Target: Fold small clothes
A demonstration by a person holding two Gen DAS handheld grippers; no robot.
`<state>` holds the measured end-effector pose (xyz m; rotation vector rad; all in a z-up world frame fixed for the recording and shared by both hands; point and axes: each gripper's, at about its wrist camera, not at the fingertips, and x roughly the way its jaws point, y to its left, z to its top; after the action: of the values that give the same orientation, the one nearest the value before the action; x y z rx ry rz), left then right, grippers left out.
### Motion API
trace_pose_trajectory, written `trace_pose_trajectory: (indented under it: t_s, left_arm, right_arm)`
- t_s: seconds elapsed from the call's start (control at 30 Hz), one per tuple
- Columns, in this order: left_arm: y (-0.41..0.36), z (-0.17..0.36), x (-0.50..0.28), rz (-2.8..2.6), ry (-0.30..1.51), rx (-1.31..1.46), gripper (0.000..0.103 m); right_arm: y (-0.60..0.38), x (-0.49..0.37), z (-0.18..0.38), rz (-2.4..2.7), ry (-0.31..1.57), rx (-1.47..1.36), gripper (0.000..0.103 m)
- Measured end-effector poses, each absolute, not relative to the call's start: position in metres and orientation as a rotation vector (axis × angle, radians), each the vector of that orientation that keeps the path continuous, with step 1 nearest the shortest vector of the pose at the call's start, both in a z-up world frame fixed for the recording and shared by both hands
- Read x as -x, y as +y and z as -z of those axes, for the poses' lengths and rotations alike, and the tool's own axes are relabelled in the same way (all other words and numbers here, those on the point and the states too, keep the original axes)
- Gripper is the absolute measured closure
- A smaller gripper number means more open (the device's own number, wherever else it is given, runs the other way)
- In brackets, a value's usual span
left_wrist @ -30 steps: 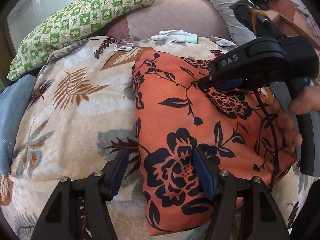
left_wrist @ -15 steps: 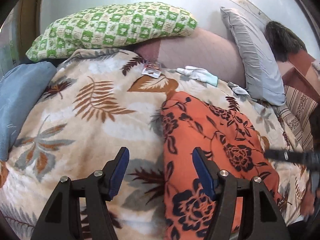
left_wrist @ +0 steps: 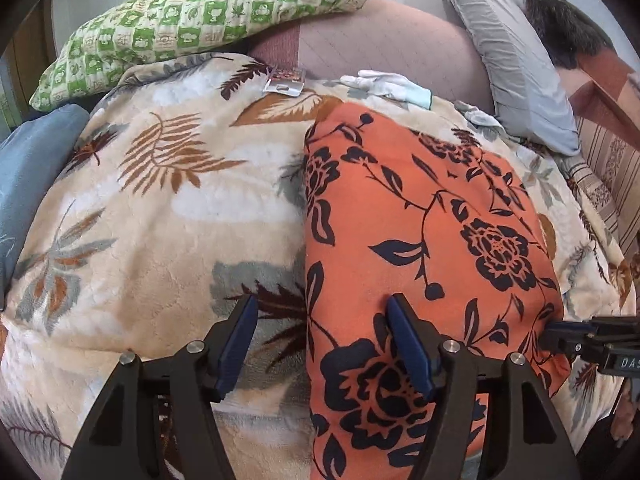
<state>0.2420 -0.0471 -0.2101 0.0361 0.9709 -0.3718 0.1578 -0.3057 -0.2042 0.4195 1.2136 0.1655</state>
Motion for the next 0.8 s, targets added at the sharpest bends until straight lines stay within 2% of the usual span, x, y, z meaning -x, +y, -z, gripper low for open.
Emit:
trace_pose_trajectory:
  t_s: [0.23, 0.37, 0.5, 0.57, 0.67, 0.8]
  left_arm:
    - [-0.044, 0.191, -0.241, 0.353, 0.912, -0.018, 0.034]
    - [-0.055, 0.190, -0.234, 0.356, 0.890, -0.084, 0.034]
    - [-0.064, 0.203, -0.233, 0.334, 0.902, -0.171, 0.034]
    - [-0.065, 0.209, -0.236, 0.330, 0.908, -0.171, 0.030]
    - [-0.065, 0.210, -0.238, 0.308, 0.901, -0.182, 0.023]
    - [-0.064, 0.209, -0.237, 0.299, 0.904, -0.167, 0.023]
  right_arm:
    - [-0.316, -0.210, 0.151, -0.133, 1.030, -0.418, 0.071]
    - [-0.319, -0.255, 0.164, -0.053, 1.006, -0.436, 0.071]
    - [-0.317, -0.280, 0.193, -0.005, 1.064, -0.409, 0.071]
    - [-0.315, -0.284, 0.209, 0.004, 1.084, -0.382, 0.070]
    - [-0.310, -0.281, 0.206, 0.007, 1.064, -0.353, 0.070]
    - [-0.310, -0.266, 0.192, -0.002, 1.057, -0.358, 0.070]
